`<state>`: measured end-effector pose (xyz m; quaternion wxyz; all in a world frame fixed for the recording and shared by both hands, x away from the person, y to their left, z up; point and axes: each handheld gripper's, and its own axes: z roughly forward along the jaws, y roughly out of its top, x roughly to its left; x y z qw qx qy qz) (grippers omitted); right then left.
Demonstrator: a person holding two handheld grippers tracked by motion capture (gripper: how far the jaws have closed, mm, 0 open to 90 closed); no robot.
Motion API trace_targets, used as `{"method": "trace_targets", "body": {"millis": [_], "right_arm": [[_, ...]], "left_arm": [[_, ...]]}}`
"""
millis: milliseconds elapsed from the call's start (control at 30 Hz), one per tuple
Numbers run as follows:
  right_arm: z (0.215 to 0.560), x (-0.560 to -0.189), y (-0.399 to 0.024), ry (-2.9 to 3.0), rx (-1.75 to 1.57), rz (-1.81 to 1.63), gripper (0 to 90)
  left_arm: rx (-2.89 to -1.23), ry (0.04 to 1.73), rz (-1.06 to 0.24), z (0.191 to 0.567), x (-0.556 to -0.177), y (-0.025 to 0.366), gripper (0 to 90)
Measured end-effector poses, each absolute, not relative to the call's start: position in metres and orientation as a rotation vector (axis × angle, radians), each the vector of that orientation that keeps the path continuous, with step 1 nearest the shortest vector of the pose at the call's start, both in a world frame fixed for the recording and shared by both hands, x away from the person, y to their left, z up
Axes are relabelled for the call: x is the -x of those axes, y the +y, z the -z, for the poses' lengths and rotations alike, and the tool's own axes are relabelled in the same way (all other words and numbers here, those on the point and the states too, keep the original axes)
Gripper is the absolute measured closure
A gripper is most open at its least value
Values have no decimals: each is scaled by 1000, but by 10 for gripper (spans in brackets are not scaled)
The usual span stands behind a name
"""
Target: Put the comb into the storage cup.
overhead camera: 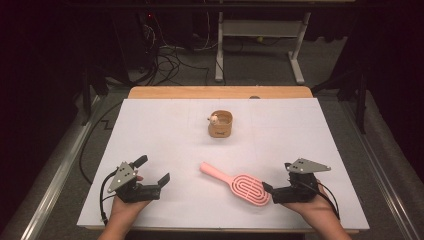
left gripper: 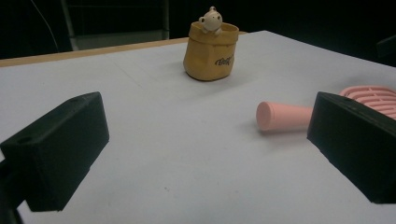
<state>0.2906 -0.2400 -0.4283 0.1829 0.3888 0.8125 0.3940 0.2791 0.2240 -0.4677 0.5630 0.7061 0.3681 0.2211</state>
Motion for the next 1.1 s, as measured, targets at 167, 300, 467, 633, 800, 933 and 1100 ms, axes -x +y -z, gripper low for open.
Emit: {"method": "trace_targets", "body": {"millis": [167, 300, 467, 633, 800, 933, 1100], "right_arm": [[429, -292, -225, 2351, -1058, -1103, 3], [430, -293, -215, 2393, -1022, -1080, 3], [430, -292, -203, 2452, -972, -1050, 3], [431, -294, -194, 2504, -938, -1002, 3], [434, -298, -185, 2570, -898, -938, 3], [437, -299, -178, 2623, -862, -871, 3], [438, -303, -174, 2671, -819, -817, 3]], "left_arm": [[-1653, 871, -518, 468, -278, 225, 0], [-1652, 873, -515, 468, -279, 225, 0], [-1652, 872, -517, 468, -279, 225, 0], [-1652, 869, -516, 468, -279, 225, 0], [-1651, 869, -515, 468, -279, 225, 0], [-1652, 869, -514, 468, -279, 225, 0], [-1656, 867, -516, 468, -279, 225, 0]]}}
